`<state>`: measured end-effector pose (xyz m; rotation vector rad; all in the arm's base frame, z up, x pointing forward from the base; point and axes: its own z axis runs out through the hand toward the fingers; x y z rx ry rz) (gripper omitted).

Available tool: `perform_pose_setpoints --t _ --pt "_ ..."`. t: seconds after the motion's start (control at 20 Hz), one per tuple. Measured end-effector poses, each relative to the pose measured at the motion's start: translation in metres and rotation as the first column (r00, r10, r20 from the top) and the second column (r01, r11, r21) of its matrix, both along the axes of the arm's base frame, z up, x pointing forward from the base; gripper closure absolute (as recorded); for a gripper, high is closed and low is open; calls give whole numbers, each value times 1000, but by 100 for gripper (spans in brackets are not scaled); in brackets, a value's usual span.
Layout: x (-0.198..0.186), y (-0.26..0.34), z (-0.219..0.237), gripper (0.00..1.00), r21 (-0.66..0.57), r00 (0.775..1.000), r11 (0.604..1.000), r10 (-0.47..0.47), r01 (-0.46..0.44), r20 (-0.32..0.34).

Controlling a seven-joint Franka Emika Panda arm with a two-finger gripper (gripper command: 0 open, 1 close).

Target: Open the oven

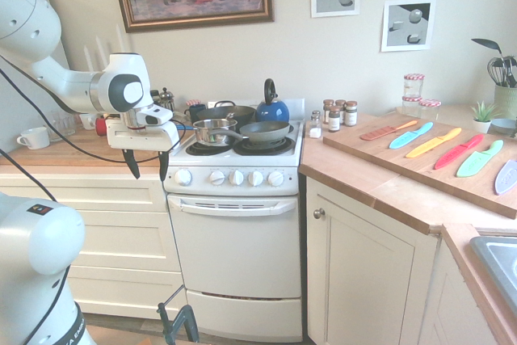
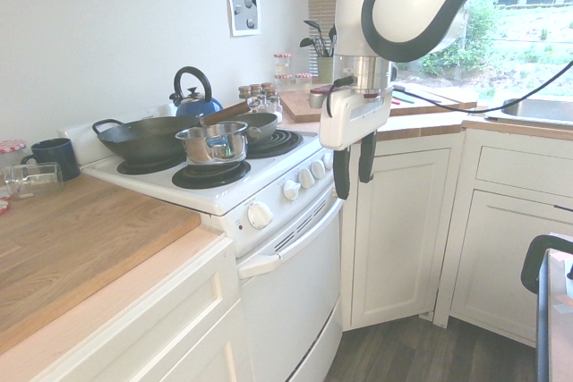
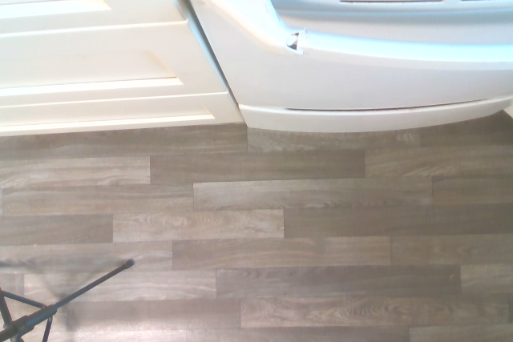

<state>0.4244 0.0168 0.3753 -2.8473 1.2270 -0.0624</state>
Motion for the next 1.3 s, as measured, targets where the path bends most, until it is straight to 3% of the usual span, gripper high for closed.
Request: perform_pose_setpoints --t 0.25,0.45,0.8,1.05,1.3 --pt "6 -14 -14 0 -6 998 997 -70 70 0" --pt "25 -29 -61 0 -32 987 987 -159 160 31" --pt "63 -70 -129 0 -18 959 968 -244 249 141" --pt "106 -85 -142 0 -13 955 971 -233 239 181" --pt "133 -101 -170 0 -18 968 981 -190 196 161"
